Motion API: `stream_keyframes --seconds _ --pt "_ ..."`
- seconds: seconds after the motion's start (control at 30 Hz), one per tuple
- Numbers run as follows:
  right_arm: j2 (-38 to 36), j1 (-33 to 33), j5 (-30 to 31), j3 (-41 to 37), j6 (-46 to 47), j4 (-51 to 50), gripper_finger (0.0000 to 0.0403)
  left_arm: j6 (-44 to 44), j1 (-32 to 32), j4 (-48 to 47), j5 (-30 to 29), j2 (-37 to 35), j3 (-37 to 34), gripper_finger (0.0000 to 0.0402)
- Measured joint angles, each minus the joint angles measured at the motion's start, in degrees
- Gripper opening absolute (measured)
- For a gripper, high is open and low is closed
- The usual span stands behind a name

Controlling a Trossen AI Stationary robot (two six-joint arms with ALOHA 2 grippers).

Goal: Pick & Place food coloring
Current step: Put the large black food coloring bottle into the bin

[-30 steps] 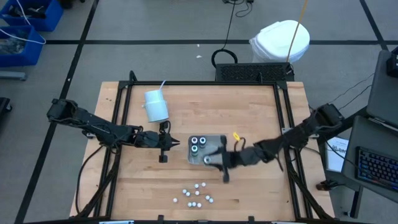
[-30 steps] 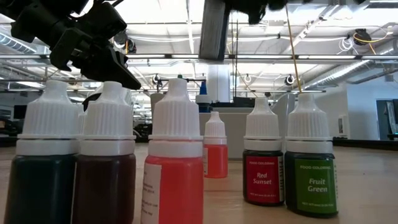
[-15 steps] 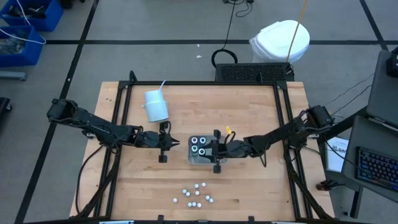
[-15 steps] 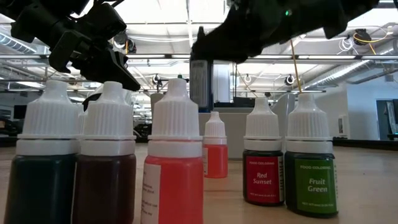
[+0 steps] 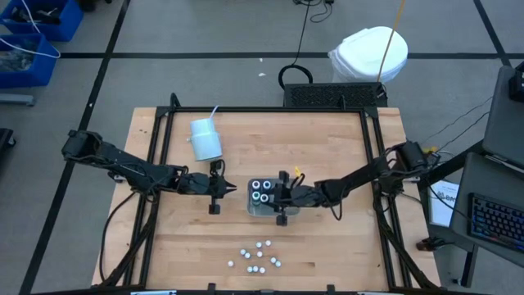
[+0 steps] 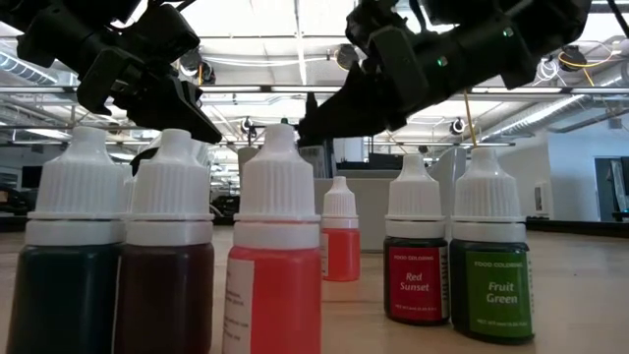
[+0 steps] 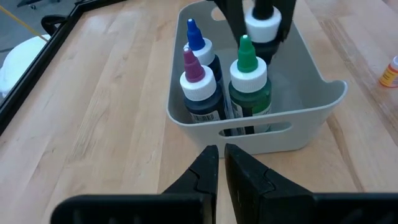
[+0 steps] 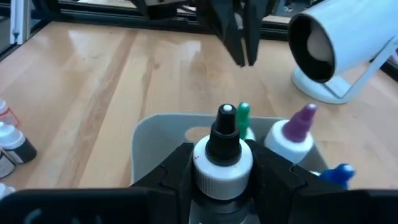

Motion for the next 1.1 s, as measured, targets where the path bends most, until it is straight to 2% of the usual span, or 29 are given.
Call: stream_keyframes --seconds 0.23,0.57,0.93,1.1 --pt "1.42 0.02 0.07 -0.58 0.38 2.44 0.0116 0.00 0.01 -0.03 0.00 0.00 0.00 0.0037" --pt "1.42 0.04 1.42 -6.38 3.06 12.00 0.0117 0.00 0.00 -0.01 0.00 0.00 0.00 0.0037" --pt "1.46 0.04 1.49 -6.45 4.13 11.12 0.0118 0.00 0.02 0.61 0.00 0.00 0.00 0.0037" --pt "4.67 0.04 1.61 -6.51 4.76 17.18 0.0114 0.22 0.00 0.68 -0.02 0.00 0.00 0.0037"
